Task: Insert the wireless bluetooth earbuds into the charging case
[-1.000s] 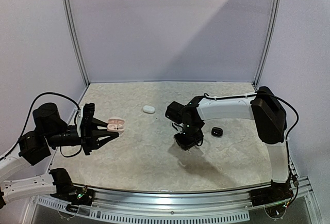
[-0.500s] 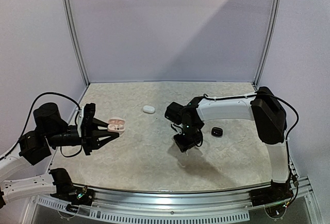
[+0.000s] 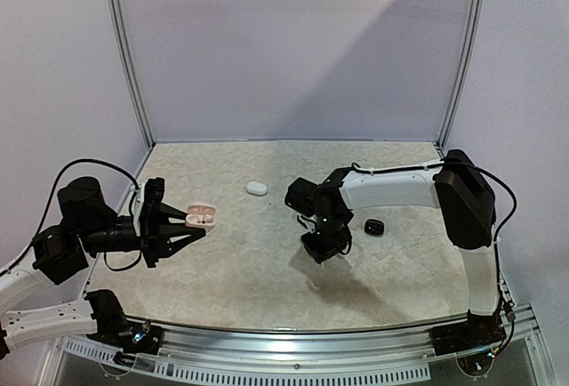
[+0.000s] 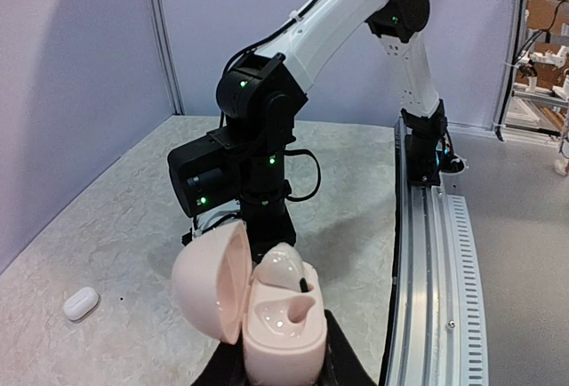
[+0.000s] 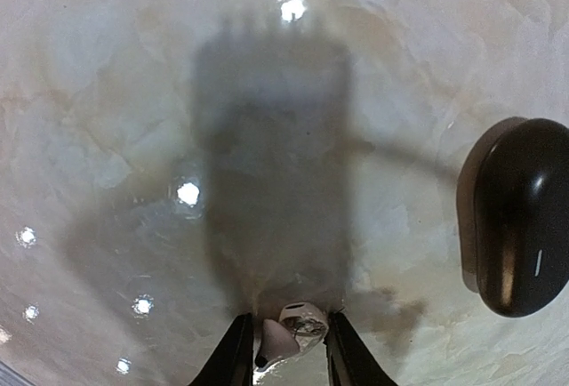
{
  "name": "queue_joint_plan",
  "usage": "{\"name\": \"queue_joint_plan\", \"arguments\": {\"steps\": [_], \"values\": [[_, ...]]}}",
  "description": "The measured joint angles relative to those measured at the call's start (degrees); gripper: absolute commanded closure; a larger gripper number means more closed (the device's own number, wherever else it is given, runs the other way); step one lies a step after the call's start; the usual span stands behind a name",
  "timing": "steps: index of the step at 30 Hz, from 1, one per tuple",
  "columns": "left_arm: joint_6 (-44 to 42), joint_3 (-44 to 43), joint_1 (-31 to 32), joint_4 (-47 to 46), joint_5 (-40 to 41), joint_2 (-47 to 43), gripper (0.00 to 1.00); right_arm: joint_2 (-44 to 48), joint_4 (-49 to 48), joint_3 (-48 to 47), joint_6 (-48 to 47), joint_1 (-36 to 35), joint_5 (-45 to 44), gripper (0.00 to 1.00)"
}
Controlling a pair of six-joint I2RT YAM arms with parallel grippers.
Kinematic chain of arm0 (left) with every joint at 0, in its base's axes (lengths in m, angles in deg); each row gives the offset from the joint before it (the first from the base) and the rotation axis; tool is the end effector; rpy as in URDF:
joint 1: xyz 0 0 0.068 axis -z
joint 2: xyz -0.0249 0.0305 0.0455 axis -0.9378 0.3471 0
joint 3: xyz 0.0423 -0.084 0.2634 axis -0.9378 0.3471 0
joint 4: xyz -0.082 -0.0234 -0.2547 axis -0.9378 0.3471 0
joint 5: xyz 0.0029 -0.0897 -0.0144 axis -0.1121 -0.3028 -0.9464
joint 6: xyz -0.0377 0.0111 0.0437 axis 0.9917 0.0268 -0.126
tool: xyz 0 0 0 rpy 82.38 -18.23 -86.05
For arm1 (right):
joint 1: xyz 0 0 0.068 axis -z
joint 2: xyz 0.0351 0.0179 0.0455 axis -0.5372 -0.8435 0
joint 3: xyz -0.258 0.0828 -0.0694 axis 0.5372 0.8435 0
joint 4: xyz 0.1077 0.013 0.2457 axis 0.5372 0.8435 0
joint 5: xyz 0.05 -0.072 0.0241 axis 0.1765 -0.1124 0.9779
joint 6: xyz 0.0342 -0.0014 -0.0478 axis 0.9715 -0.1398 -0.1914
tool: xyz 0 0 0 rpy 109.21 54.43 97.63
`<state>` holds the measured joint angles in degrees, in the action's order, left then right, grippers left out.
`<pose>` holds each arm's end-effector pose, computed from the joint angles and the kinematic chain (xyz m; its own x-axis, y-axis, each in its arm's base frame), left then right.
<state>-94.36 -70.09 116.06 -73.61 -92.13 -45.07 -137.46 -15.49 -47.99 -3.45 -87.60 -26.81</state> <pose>0.0911 -0.1218 0.2971 -0.0329 0.1558 -0.9872 0.9508 0.3094 0.0171 0.2423 0.3438 0.1440 -0.8681 -0.4892 -0.0845 -0.4896 0.8718 -0.0171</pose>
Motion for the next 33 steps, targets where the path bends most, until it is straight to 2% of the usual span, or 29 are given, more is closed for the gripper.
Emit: {"name": "queue_joint_plan", "arguments": {"steps": [12, 21, 29, 33], "values": [[0.00, 0.00, -0.04, 0.02, -0.07, -0.02, 1.00, 0.92, -1.68, 1.62, -0.66, 0.87, 0.83, 0.81], [0.00, 0.00, -0.07, 0.35, -0.20, -0.11, 1.00, 1.18, -2.80, 2.12, -1.75, 2.27, 4.68, 0.90], [0.02, 0.04, -0.07, 0.42, -0.24, -0.28, 1.00, 2.34, -6.95, 3.34, -1.77, 2.32, 5.60, 0.91], [0.00, 0.33, -0.07, 0.26, -0.22, -0.63, 1.00, 6.12, -9.92, 4.07, -1.79, 2.32, 5.49, 0.90]]}}
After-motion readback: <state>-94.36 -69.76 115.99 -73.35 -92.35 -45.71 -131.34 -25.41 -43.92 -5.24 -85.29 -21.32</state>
